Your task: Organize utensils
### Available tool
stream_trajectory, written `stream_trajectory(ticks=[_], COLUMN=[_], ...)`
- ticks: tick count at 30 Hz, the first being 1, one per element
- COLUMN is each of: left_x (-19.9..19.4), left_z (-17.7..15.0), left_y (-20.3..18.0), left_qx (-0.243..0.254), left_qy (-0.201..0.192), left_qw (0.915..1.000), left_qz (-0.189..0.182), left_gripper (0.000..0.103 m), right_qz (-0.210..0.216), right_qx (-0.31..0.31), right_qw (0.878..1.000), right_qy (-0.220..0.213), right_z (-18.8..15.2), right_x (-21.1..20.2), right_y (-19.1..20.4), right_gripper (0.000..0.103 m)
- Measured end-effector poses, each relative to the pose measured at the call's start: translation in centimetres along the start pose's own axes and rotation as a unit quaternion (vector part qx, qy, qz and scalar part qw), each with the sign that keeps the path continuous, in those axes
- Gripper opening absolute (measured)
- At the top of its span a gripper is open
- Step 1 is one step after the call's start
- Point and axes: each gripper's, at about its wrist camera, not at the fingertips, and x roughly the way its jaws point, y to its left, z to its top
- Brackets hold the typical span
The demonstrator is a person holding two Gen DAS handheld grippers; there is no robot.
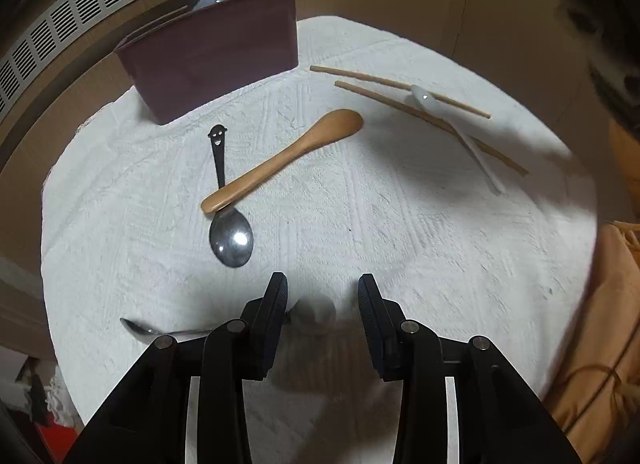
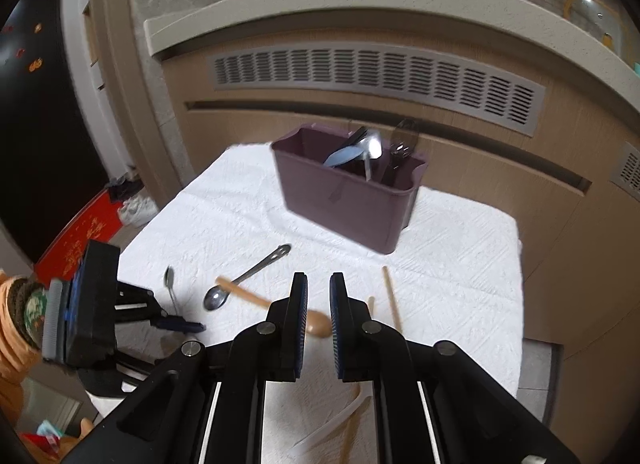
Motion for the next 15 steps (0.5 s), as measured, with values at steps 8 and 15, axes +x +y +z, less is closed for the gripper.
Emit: stream_trajectory(ticks=[8, 15], left_x=[-3.8, -5.2], left_z=[-2.5, -4.6], left_y=[2.8, 2.3], left_qx=[-0.094, -0.095], left_qy=[-0.055, -0.075], left_qw=[0.9935, 0.9915], left_qz=[0.033, 0.047], left_gripper=[0.057, 0.057], right_qz=[0.069, 0.083], right_qx=[-0.166, -0.277], right_qw=[0.980, 0.950], right_qy=[0.088, 0.114], right_z=[-2.9, -1.2], right_x=[5.7, 12.4], right_y=[6.3, 9.2], right_gripper=[0.018, 0.026])
